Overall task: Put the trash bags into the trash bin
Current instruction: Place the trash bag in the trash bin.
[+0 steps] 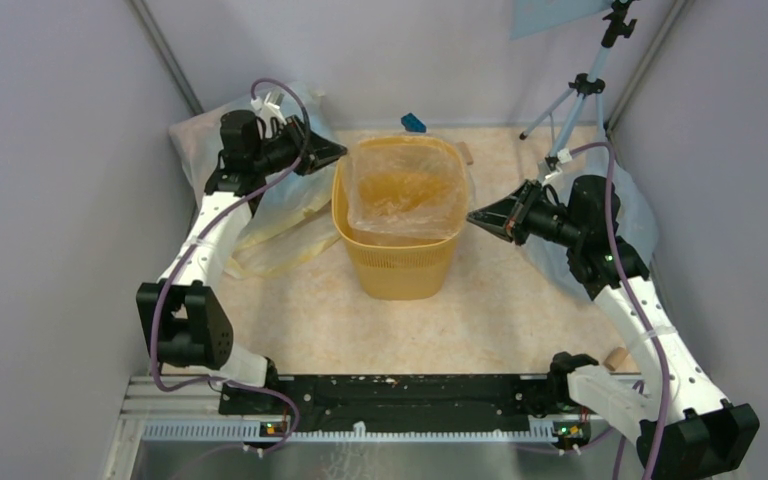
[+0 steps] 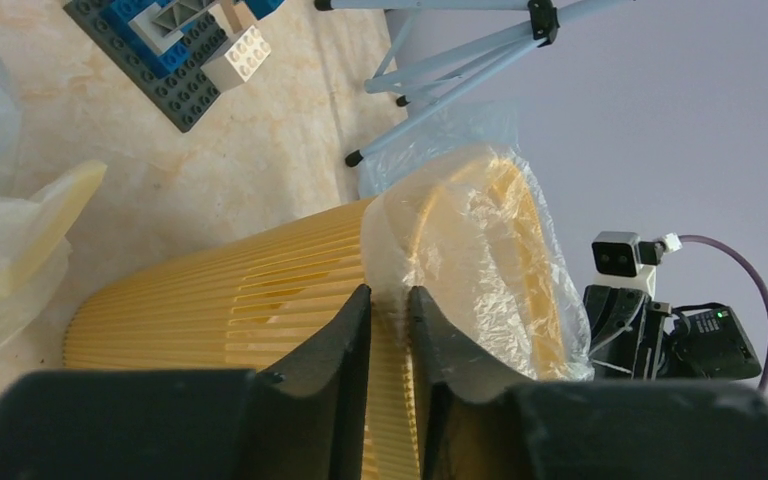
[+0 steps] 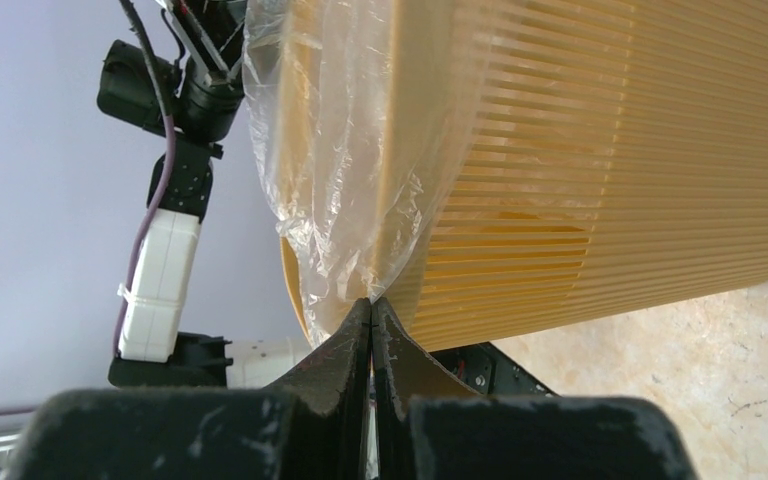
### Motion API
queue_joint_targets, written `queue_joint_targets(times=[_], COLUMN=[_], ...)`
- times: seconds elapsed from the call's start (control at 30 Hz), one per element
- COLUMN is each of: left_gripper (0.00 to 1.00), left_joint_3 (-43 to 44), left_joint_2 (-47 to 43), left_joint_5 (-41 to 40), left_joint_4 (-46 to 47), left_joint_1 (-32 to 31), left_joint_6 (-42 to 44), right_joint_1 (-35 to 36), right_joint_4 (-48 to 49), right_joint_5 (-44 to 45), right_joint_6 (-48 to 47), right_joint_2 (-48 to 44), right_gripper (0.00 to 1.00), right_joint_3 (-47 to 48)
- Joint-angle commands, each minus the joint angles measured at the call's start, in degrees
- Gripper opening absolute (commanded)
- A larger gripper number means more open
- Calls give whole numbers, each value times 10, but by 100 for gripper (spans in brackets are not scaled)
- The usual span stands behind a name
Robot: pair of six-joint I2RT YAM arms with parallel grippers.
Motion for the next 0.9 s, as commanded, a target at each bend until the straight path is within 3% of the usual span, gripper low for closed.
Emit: queue_joint_targets(times=[0.0,0.13,0.37,0.87], left_gripper=[18,1,0,0], left_joint_3=[36,36,33,-125], left_joint_2=[7,1,-4,-55], left_joint_5=[4,-3,22,106], left_joint_4=[-13,-20,-3,172], left_joint_1=[-8,-8,-2,54], left_joint_6=[38,52,25,-111], right_joint_1=[-2,-2,-1,-2], right_joint_4=[-4,-6,-18,-18], right_joint_5=[1,2,6,-7], right_joint_6=[-5,-4,-4,8], right_joint_2=[3,4,3,17], right_gripper=[0,0,0,0], right_joint_3=[-9,-9,-12,-47])
